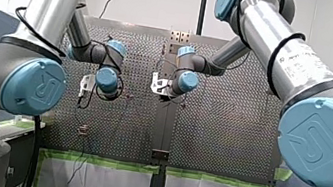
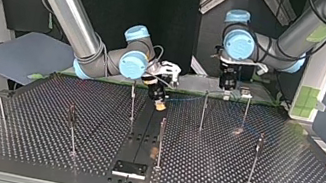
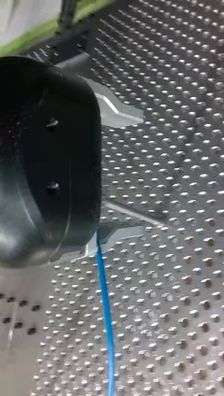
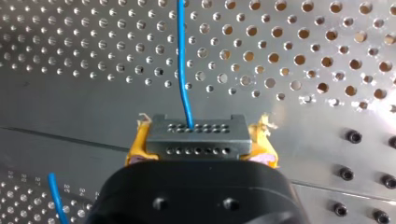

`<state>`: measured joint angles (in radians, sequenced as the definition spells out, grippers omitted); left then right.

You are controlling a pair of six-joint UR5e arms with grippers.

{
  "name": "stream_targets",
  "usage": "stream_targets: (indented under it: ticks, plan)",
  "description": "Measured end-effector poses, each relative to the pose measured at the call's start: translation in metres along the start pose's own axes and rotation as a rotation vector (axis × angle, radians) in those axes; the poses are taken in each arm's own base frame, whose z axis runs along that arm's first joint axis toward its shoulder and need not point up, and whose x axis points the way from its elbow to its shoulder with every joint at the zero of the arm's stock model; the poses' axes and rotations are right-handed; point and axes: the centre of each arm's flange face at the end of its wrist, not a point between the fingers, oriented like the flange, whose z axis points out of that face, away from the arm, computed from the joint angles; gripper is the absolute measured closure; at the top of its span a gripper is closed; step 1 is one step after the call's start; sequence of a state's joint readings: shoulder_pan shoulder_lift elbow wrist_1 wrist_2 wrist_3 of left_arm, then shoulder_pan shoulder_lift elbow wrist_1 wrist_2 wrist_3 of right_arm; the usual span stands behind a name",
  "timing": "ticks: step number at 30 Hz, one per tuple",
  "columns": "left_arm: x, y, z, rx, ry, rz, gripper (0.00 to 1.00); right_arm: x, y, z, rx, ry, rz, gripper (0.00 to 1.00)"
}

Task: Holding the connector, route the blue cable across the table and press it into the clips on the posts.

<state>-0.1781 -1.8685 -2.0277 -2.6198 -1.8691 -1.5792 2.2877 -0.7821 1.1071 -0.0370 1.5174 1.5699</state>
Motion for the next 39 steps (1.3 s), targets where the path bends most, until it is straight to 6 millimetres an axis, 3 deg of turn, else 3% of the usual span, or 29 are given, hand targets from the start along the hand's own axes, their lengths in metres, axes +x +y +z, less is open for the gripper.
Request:
stream_targets:
  ticks: [9, 21, 30, 39]
  plan:
    - [-0.025, -0.016, -0.024, 0.059, -0.045, -0.001, 0.0, 0.0, 0.0, 0.0, 0.001, -0.002, 0.0, 1.0]
    - [-0.016, -0.035, -0.041, 0.133, -0.047, -0.02, 0.0, 0.0, 0.012, 0.001, -0.013, -0.003, 0.018, 1.0]
    - [-0.014, -0.051, -0.04, 0.18, -0.043, -0.056, 0.0, 0.0, 0.021, 0.002, -0.02, -0.002, 0.025, 1.0]
    - [-0.011, -0.075, -0.023, 0.18, -0.039, -0.099, 0.0, 0.001, 0.025, 0.002, -0.023, -0.002, 0.027, 1.0]
